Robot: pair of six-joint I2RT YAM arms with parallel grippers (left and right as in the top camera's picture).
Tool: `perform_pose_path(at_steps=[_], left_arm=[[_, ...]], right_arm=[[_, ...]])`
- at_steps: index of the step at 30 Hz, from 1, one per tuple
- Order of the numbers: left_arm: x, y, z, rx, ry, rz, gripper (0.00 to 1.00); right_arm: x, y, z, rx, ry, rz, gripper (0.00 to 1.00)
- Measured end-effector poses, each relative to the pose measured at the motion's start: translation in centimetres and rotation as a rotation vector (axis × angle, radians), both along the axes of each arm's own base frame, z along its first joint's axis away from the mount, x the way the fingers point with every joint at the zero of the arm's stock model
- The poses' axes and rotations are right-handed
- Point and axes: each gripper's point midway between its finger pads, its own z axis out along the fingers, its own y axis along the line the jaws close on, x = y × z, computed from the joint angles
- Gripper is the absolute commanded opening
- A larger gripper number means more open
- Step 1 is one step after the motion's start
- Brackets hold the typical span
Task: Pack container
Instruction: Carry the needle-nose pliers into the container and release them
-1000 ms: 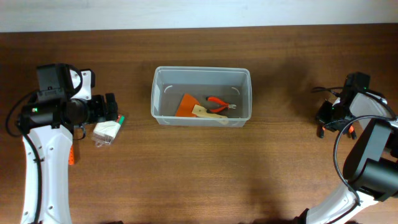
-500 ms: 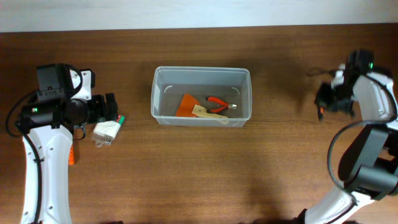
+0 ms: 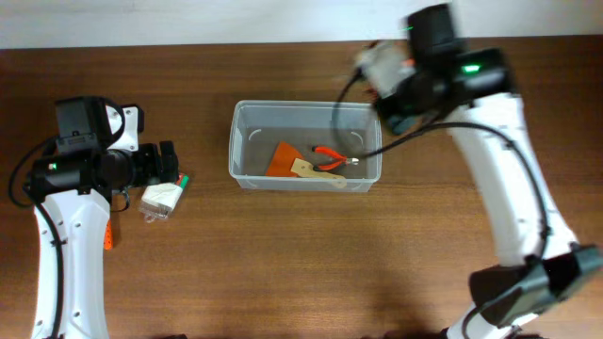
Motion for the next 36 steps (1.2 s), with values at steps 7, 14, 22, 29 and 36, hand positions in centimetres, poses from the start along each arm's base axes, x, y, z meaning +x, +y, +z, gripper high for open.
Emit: perform_pose_path(at_steps=[7,14,22,29,36], left_arm=[[0.0,0.0,0.0,0.000,0.000,0.000,0.99],[0.0,0.0,0.0,0.000,0.000,0.000,0.99],[0.0,0.0,0.0,0.000,0.000,0.000,0.99],[0.0,0.0,0.0,0.000,0.000,0.000,0.99],[-0.3,0.0,-0.1,0.011,0.011,-0.025,0.99]], right_arm=[[-0.9,6.1,-6.0,-0.081,0.102,0.228,0.04],[-0.1,6.8,-14.1,-0.126,0.273,0.192,0.04],[0.8,6.1,-17.6,-0.130,0.333,0.125,0.26],[1.5,5.0,-17.6,-0.122,0.331,0.092,0.35],[1.6,4.1,-16.3,-0.121,0.343,0.063,0.36]])
